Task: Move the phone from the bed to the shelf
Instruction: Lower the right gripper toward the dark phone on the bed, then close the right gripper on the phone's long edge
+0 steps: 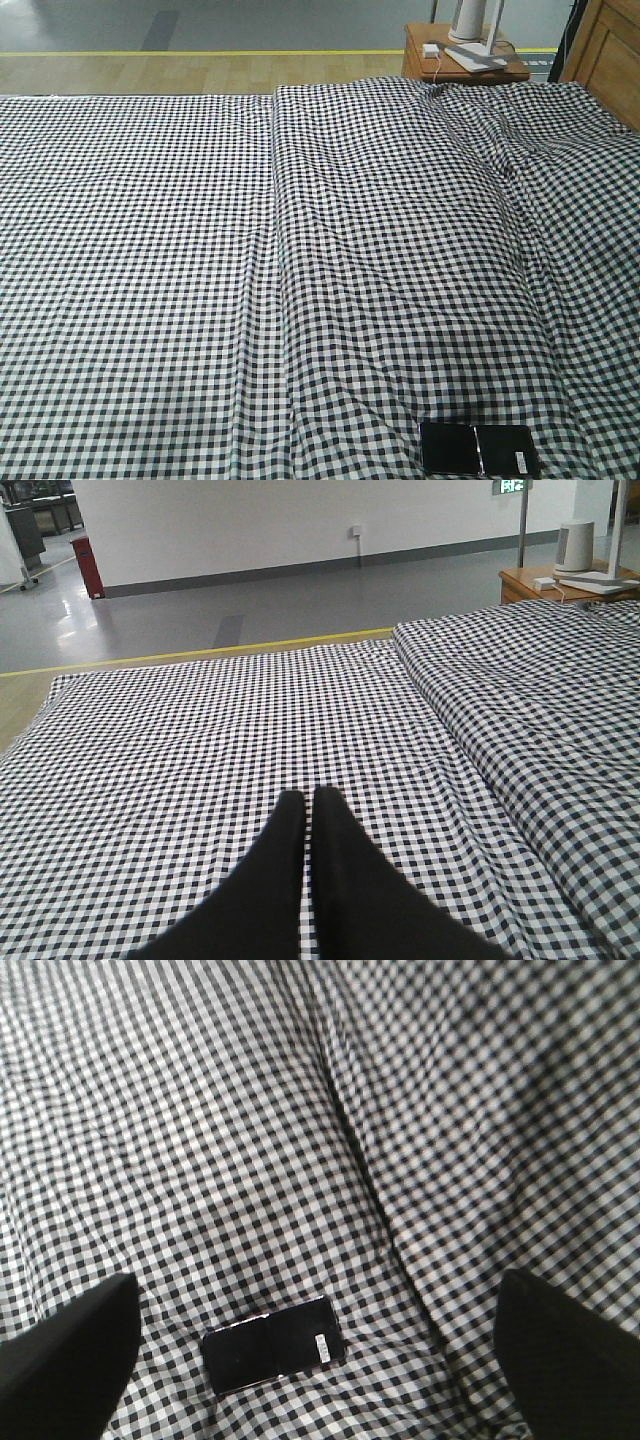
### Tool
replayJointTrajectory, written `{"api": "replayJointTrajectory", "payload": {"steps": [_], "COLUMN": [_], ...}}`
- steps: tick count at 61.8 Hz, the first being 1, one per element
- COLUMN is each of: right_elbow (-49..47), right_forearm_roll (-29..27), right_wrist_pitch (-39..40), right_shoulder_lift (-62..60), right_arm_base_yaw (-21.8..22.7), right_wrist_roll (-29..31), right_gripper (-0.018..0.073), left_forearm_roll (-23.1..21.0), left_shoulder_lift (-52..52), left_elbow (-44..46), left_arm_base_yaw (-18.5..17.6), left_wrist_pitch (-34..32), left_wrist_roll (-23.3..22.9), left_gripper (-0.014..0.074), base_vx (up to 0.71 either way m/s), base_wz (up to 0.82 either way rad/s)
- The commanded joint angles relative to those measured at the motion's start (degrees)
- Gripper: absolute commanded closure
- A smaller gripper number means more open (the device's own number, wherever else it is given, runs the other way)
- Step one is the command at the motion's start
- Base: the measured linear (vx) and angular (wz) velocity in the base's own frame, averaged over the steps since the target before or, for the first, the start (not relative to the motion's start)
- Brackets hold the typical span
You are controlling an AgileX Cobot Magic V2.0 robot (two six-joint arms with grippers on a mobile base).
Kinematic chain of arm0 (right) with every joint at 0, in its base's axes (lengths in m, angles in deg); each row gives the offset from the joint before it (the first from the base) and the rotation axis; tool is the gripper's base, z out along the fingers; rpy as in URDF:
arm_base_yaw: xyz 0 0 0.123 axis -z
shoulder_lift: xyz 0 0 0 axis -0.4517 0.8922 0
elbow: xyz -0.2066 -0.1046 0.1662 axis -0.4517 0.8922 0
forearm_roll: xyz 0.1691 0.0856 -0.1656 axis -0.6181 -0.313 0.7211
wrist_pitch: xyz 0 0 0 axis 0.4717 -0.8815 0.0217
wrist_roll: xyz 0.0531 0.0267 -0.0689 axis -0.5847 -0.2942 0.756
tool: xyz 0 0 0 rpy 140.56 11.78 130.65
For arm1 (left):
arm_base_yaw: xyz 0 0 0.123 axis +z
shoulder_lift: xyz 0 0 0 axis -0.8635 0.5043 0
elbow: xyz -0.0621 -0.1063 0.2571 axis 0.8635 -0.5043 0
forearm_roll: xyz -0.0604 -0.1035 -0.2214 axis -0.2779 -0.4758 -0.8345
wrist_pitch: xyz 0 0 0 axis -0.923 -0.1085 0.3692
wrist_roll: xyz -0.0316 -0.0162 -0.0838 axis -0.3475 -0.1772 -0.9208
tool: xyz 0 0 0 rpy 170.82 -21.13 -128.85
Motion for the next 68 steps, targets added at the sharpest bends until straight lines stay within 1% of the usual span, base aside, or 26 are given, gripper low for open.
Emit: {"api": "replayJointTrajectory", "payload": {"steps": [1, 11, 19, 29, 40, 44, 52, 68], "right_elbow": [-1.7, -1.7, -1.7, -1.7, -1.7, -1.7, -1.7, -1.7], "right_forearm_roll": [-4.4, -7.6, -9.3, -15.0, -23.0, -24.8, -27.6, -31.1], "right_wrist_pitch": [4.3, 4.4, 6.2, 8.3, 8.5, 8.5, 8.7, 7.7], "right_shoulder_lift": [5.2, 17.7, 26.3, 35.7, 44.6, 47.3, 52.4, 61.3], "right_arm_base_yaw": [2.8, 4.8, 4.9, 4.9, 4.9, 4.9, 4.9, 4.9], "right_wrist_roll": [4.4, 12.4, 19.1, 27.7, 40.0, 43.8, 48.3, 56.5], "right_gripper": [-0.0101, -0.0093, -0.0088, -0.0084, -0.0077, -0.0074, -0.0071, -0.0062], "left_forearm_roll": [-0.5, -0.5, -0.5, -0.5, -0.5, -0.5, -0.5, -0.5], "left_shoulder_lift": [-0.8, -0.8, -0.8, -0.8, -0.8, -0.8, -0.8, -0.8], "left_elbow": [1.2, 1.2, 1.2, 1.2, 1.2, 1.2, 1.2, 1.2], "left_arm_base_yaw": [-0.2, -0.2, -0.2, -0.2, -0.2, -0.2, -0.2, -0.2], "left_wrist_pitch": [-4.1, -4.1, -4.1, -4.1, -4.1, -4.1, -4.1, -4.1], "left_wrist_roll": [-0.3, -0.3, -0.3, -0.3, -0.3, -0.3, -0.3, -0.3], "left_gripper": [0.0595, 0.0595, 0.0595, 0.0595, 0.0595, 0.0595, 0.0595, 0.0595], "base_vx": [0.0, 0.0, 0.0, 0.0, 0.0, 0.0, 0.0, 0.0], "base_wz": [0.0, 0.0, 0.0, 0.0, 0.0, 0.0, 0.0, 0.0]}}
